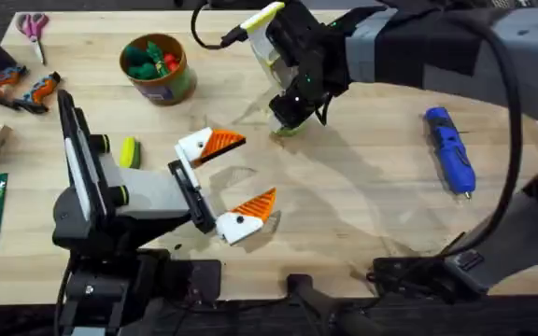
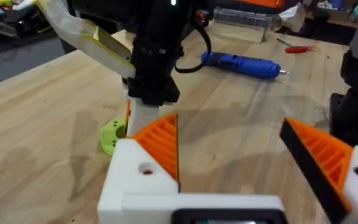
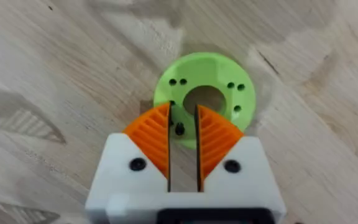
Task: Pick up the gripper from the table and insert it into the empty holder that is missing its gripper. Then pick up a screw, insert it into the mounting hole, and use the screwdriver to tighten it. Finally, clean up the table by picking up the vegetable and placing it into the bucket.
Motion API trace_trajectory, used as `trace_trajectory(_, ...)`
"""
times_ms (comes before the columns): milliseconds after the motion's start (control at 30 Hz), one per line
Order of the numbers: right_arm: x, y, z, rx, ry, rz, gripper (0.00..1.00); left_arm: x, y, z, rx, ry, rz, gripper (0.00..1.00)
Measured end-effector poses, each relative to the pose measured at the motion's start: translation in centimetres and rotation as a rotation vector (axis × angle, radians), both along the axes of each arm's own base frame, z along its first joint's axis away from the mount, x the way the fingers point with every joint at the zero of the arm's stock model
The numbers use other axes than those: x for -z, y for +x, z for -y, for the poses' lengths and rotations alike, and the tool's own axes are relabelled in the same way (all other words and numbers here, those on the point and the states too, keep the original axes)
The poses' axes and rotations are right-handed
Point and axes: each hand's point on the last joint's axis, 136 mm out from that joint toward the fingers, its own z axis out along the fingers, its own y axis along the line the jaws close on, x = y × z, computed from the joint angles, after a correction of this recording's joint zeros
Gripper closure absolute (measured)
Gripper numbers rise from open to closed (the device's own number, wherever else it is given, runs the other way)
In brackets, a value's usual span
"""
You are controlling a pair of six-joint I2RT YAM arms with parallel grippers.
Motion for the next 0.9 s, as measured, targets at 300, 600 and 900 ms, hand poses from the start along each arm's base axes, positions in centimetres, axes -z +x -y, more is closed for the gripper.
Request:
trace_trajectory(300, -0.2, 0.1, 0.0, 0.000, 0.000, 0.000, 0.784, 0.0, 0.0, 0.0, 0.000, 0.000, 0.000, 0.015)
trace_trajectory(600, -1.9, 0.5, -0.4, 0.001, 0.005, 0.006, 0.780, 0.0, 0.0, 0.0, 0.000, 0.000, 0.000, 0.015)
trace_trajectory(900, -1.2, -1.3, 1.0, 0.004, -0.053, -0.074, 0.775, 0.0, 0.0, 0.0, 0.000, 0.000, 0.000, 0.015)
